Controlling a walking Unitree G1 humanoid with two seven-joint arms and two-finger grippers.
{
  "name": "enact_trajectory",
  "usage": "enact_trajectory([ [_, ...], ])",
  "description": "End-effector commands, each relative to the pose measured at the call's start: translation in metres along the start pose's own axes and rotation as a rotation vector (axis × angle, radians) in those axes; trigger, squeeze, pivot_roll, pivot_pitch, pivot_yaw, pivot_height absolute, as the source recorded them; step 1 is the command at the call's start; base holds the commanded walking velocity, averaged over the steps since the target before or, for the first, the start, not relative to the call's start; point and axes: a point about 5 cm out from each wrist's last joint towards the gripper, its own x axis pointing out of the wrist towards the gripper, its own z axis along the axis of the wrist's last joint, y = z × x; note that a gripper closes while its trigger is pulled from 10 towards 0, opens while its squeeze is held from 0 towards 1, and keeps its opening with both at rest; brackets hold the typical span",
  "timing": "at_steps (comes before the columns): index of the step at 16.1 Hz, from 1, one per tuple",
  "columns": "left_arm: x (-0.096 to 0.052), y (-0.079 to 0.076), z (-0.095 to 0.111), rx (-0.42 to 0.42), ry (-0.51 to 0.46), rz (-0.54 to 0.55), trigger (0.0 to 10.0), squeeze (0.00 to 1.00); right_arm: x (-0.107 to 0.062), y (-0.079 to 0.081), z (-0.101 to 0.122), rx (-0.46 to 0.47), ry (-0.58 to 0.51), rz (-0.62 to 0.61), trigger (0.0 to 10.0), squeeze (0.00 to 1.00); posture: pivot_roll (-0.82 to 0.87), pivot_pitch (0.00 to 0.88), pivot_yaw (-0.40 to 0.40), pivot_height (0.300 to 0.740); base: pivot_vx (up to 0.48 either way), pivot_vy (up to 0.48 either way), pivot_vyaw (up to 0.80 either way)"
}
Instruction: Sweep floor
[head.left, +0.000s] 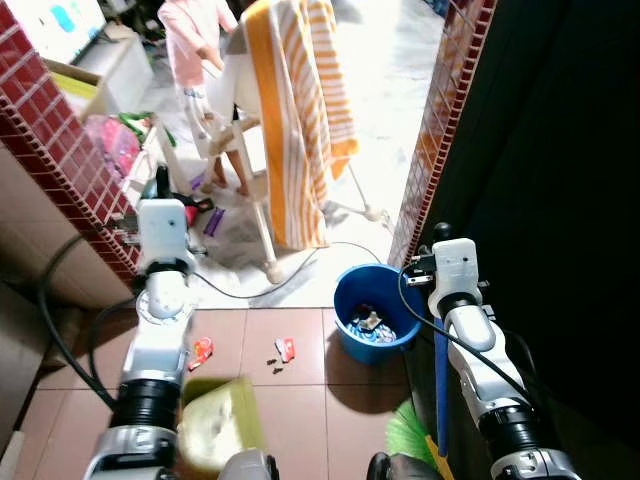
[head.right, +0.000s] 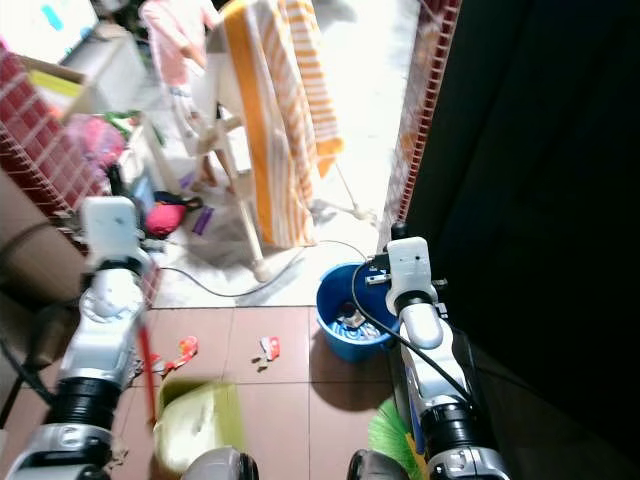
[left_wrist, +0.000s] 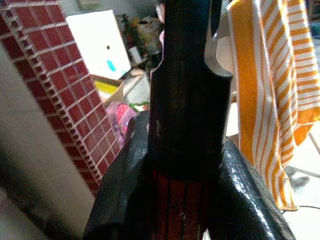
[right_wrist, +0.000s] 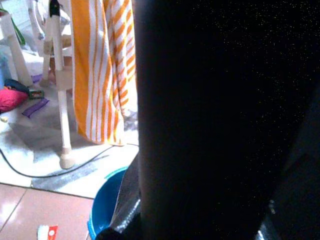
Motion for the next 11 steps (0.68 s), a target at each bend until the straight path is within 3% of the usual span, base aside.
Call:
enact_trajectory([
  [1, 0.0, -0.007, -0.002, -0.026, 0.0, -0.023, 10.0, 0.0, 0.004, 0.005, 0.01, 0.032, -0.053, 0.011, 10.0, 0.0, -0.04, 0.0, 0.065, 0.74, 0.0, 0.0, 0.0],
  [5, -0.015, -0.032, -0.02, -0.034, 0.025, -0.107, 10.0, 0.0, 0.012, 0.015, 0.031, 0.113, -0.142, 0.051, 10.0, 0.0, -0.04, 0.0, 0.071, 0.74, 0.0, 0.0, 0.0],
  [11, -0.026, -0.036, -0.043, -0.106, 0.11, -0.139, 10.0, 0.0, 0.011, 0.026, 0.042, 0.233, -0.174, 0.056, 10.0, 0.0, -0.04, 0.0, 0.064, 0.74, 0.0, 0.0, 0.0],
])
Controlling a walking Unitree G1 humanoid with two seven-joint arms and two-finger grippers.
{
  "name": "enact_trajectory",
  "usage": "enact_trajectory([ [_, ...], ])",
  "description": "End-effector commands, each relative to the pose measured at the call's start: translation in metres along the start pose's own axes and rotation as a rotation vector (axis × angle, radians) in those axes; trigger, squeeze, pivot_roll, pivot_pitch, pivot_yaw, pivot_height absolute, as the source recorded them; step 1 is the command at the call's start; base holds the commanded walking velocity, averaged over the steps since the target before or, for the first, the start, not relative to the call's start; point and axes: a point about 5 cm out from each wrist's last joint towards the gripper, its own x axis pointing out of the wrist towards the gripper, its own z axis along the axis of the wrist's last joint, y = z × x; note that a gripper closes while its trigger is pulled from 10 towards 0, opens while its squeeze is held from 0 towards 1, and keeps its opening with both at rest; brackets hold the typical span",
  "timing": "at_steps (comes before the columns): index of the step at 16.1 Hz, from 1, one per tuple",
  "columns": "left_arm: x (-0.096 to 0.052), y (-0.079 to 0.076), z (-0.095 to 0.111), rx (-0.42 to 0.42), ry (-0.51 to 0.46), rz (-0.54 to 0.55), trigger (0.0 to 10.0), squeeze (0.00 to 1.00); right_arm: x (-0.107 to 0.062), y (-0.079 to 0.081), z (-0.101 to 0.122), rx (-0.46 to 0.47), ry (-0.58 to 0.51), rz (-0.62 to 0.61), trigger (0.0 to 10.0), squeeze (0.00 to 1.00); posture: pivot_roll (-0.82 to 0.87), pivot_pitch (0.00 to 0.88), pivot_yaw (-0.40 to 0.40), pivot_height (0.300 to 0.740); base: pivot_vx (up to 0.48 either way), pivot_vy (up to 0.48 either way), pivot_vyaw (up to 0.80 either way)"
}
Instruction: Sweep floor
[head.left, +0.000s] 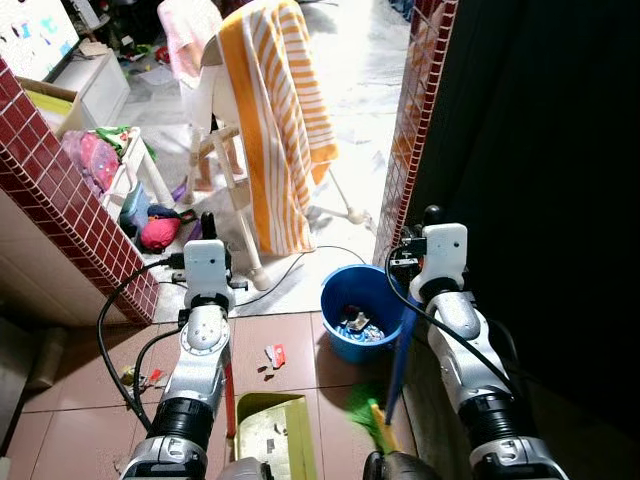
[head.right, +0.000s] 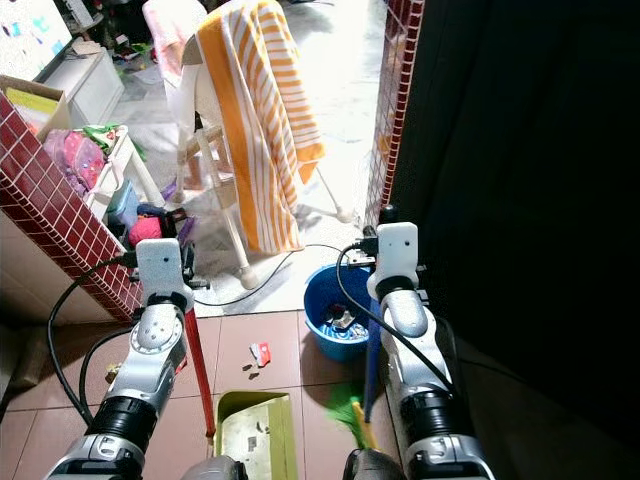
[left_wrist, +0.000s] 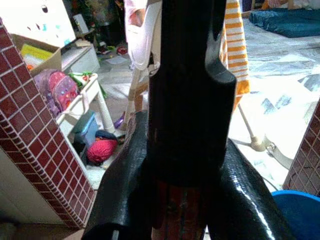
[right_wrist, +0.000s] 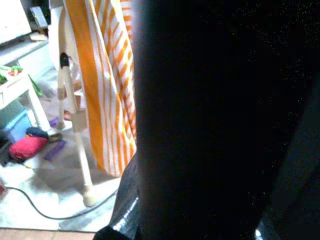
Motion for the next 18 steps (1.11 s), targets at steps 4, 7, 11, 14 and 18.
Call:
enact_trajectory([
  [4, -0.007, 0.004, -0.016, -0.03, 0.063, 0.005, 10.0, 0.0, 0.002, 0.002, 0.002, 0.072, -0.02, -0.025, 10.0, 0.0, -0.05, 0.0, 0.068, 0.74, 0.0, 0.423, 0.0],
  [7, -0.009, -0.006, -0.018, -0.039, 0.066, -0.054, 10.0, 0.0, 0.006, 0.008, 0.002, 0.074, -0.02, -0.013, 10.0, 0.0, -0.04, 0.0, 0.057, 0.74, 0.0, 0.48, 0.0],
  [11, -0.011, -0.021, -0.019, -0.058, 0.074, -0.127, 10.0, 0.0, 0.014, 0.022, 0.003, 0.045, -0.02, 0.041, 10.0, 0.0, -0.03, 0.0, 0.055, 0.74, 0.0, 0.48, 0.0],
  [14, -0.013, -0.028, -0.021, -0.045, 0.074, -0.175, 10.0, 0.0, 0.019, 0.015, 0.003, -0.011, -0.017, -0.019, 10.0, 0.0, -0.03, 0.0, 0.056, 0.74, 0.0, 0.48, 0.0],
  [18, -0.007, -0.036, -0.016, -0.06, 0.068, -0.203, 10.0, 0.0, 0.023, 0.008, 0.002, -0.013, -0.004, -0.042, 10.0, 0.0, -0.03, 0.0, 0.05, 0.74, 0.0, 0.48, 0.0],
])
